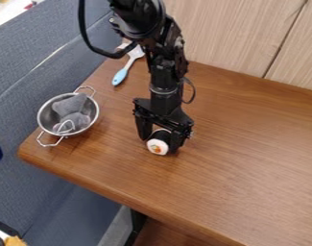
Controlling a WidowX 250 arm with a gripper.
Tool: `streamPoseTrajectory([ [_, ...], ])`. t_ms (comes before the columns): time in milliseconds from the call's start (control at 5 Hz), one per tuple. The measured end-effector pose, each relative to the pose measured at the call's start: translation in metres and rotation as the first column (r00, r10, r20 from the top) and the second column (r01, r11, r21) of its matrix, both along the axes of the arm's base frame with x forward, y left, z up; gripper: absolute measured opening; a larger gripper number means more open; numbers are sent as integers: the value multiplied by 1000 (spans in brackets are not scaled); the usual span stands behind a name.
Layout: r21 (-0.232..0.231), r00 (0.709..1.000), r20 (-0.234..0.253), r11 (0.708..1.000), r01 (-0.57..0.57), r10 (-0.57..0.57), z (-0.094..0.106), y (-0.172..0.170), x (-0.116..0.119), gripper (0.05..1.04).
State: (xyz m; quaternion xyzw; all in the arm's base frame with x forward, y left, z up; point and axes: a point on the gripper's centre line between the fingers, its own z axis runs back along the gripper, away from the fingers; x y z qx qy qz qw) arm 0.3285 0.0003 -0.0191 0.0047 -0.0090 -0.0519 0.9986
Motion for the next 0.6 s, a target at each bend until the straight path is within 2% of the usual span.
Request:
streamPoseTrajectory([
  [200,-9,999,-15,999,38,-38,3,-7,0,1000],
  [400,-4,997,12,997,80,-80,22,-18,4,1000],
  [600,-80,986,75,984,157,-151,42,-25,9,1000],
])
